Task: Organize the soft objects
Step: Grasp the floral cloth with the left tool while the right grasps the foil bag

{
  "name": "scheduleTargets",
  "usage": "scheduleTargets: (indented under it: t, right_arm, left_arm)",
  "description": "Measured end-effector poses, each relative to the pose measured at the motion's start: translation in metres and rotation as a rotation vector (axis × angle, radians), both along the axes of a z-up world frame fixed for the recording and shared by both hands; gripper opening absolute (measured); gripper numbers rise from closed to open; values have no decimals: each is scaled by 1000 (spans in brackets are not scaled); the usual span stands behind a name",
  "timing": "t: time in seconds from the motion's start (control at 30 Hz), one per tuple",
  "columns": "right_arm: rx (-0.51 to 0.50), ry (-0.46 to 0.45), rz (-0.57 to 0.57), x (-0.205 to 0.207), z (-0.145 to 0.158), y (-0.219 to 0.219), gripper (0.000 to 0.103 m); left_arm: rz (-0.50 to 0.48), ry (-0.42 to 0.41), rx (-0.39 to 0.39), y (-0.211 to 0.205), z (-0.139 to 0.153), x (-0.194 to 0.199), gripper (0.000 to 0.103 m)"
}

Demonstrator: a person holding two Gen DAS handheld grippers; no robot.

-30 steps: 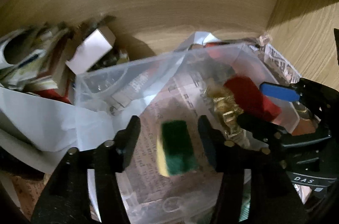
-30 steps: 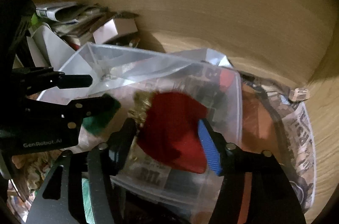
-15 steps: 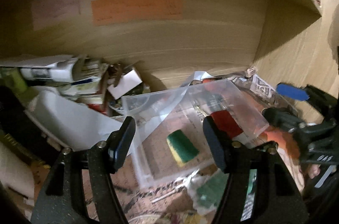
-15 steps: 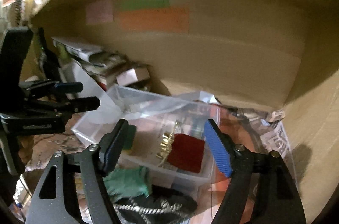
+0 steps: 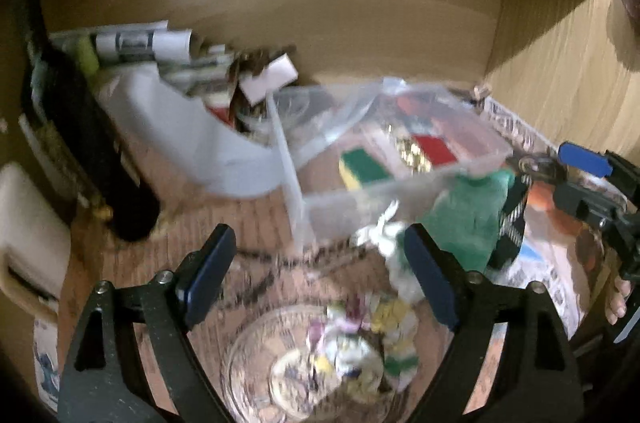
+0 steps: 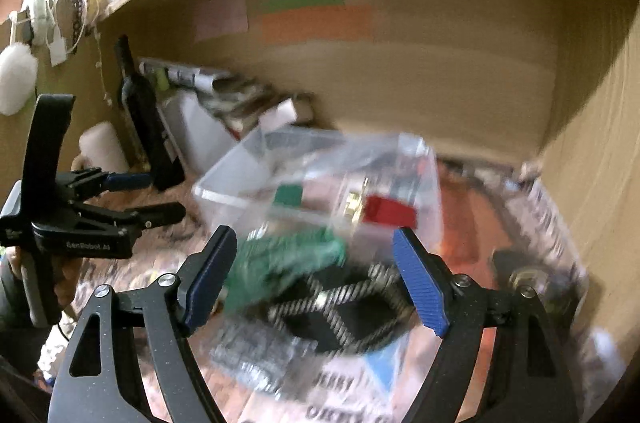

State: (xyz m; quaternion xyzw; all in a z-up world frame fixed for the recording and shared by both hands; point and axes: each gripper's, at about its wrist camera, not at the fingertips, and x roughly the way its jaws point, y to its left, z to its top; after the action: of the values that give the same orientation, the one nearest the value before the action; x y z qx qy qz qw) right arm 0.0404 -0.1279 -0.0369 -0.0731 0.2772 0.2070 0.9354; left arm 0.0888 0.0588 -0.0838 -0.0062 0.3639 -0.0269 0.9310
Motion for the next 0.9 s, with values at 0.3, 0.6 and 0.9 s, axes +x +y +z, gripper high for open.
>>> scheduleTargets:
  t: [0.3,0.6,0.9]
  right_arm:
    - [9,173,-1,-14,-53,6,78]
    - [8,284,43,-14,-84,14,77]
    - [-19,261,64,-16,-84,10,43]
  left_arm:
    - [4,105,-61,-1,-42,-25,87]
    - [-37,155,-44,-20,-66,-37,87]
    - [-60,113,-27,-33,-76,-39,74]
